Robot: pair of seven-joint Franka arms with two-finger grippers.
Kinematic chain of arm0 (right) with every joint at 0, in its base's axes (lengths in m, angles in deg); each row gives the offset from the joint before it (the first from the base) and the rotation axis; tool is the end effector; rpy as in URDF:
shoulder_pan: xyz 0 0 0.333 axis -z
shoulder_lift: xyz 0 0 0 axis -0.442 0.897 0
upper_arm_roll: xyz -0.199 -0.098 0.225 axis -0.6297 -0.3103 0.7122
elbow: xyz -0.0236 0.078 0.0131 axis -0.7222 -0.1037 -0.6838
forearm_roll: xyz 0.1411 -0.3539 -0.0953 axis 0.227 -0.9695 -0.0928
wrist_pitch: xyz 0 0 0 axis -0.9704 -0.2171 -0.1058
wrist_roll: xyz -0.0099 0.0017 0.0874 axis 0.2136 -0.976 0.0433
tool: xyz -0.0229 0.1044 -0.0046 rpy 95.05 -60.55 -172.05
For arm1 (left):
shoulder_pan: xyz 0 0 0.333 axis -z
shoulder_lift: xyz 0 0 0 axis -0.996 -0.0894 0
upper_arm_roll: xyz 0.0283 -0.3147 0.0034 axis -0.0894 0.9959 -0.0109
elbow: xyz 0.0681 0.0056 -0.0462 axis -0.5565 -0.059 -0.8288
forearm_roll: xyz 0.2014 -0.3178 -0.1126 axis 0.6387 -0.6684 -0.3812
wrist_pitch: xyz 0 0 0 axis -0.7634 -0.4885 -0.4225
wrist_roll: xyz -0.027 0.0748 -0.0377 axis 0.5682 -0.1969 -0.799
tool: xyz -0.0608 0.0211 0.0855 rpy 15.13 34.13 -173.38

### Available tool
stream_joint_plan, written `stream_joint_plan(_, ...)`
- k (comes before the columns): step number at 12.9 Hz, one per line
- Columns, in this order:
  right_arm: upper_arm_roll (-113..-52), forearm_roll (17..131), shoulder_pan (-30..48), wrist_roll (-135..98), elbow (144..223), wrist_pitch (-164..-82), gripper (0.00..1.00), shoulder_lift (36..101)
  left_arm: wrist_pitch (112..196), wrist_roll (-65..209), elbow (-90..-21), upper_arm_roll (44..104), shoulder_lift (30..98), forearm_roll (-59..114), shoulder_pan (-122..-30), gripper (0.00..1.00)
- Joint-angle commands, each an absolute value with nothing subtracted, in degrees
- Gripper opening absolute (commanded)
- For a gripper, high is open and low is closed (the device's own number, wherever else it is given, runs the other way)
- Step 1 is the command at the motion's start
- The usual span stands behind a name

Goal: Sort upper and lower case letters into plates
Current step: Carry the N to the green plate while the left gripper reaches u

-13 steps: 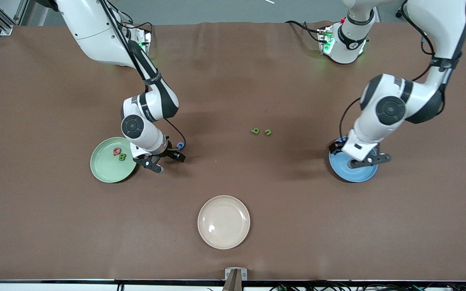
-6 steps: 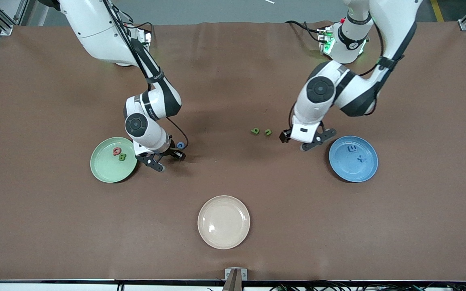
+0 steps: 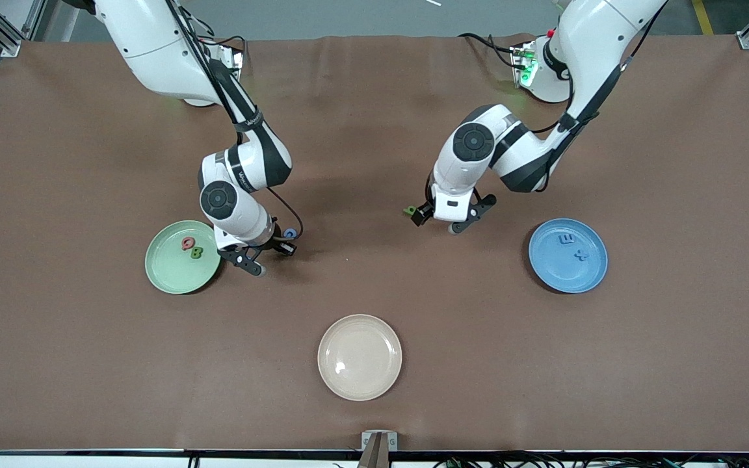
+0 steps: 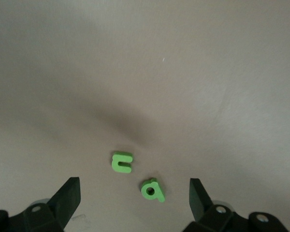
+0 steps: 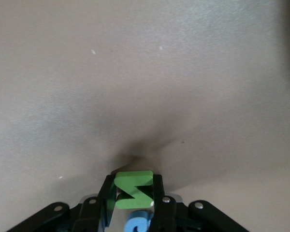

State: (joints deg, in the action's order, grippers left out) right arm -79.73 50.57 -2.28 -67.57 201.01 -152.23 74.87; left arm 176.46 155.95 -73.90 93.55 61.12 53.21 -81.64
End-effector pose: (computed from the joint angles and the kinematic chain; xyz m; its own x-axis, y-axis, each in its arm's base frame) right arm 0.5368 0.2562 0.1793 0.8694 -0.4831 -0.1038 -0.4891 -0.8712 -0.0422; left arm 0.4528 -0.3801 0.2395 0.7629 0.6381 -0.1035 0.6429 -0.7657 0.0179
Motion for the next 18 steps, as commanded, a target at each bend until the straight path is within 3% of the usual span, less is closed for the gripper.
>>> stream_joint_plan(1,-84.2,50.5,-2.0,-60.4,200.3,-144.1,0.00,71.0,177.6,162.7,-73.3,93.2,57.7,59.1,-80.7,0.98)
stream_joint_plan(3,-89.6,50.5,-1.4,-50.5,198.2,-136.2,0.00,69.3,178.0,167.2,-73.4,93.2,55.5,64.0,-80.6,0.98)
stream_joint_plan(6,-93.7,50.6,2.5,-34.7,197.7,-134.2,0.01,68.8,180.0,171.2,-73.8,93.2,53.8,67.6,-80.6,0.85)
stream_joint_plan(10,-93.7,50.6,9.0,-22.0,197.9,-135.7,0.01,69.4,180.2,171.6,-74.6,93.1,52.9,68.0,-80.4,0.70)
stream_joint_plan(16,-93.7,50.6,11.3,-12.6,205.0,-144.4,0.01,69.5,180.2,172.5,-74.6,93.2,52.5,68.6,-80.3,0.65)
stream_joint_plan(18,-93.7,50.7,11.3,-11.9,207.4,-147.8,0.01,69.5,180.2,173.5,-74.6,93.1,52.5,68.6,-79.9,0.58)
